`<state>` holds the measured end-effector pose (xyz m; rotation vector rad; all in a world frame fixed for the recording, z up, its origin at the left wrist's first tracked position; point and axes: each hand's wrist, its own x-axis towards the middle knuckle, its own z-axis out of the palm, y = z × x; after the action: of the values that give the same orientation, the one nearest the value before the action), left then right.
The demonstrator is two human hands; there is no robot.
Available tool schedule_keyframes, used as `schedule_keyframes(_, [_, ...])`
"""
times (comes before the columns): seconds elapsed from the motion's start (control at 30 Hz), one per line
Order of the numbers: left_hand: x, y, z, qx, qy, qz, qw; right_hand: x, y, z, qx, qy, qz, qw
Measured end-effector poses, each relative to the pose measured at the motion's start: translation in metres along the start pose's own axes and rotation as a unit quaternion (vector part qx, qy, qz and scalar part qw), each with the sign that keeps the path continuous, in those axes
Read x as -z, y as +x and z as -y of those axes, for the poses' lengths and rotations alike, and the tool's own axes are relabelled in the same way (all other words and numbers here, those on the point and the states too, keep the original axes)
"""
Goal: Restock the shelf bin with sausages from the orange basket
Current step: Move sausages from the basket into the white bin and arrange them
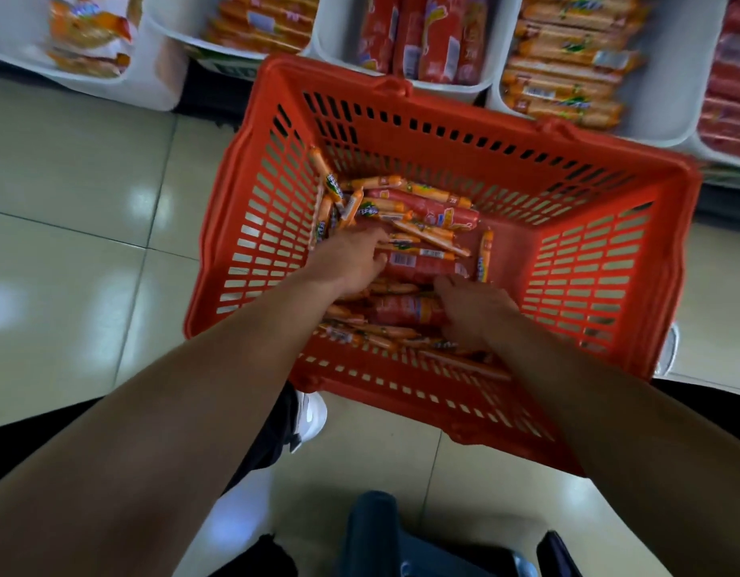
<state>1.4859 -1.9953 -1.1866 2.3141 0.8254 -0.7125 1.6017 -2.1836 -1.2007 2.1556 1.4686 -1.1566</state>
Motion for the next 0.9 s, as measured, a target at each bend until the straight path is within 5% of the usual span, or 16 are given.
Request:
schedule_keyframes(0.23, [-0.016,0.020,-0.001,-0.022,0.097,0.089,0.991,0.023,-0.032,-0.040,-0.076,0.019,0.037,0.996])
schedule_keyframes(0.43, [-0.022,0.023,-0.010,-0.047,0.194,0.059,0.978,0.010,-0.043,-0.040,-0.100,-0.002,0.028,0.995])
schedule_keyframes(0.9, [0.008,-0.016,-0.028,-0.044,0.196,0.079,0.976,0.030,-0.054,-0.032,-0.102,0.031,0.029,0.994])
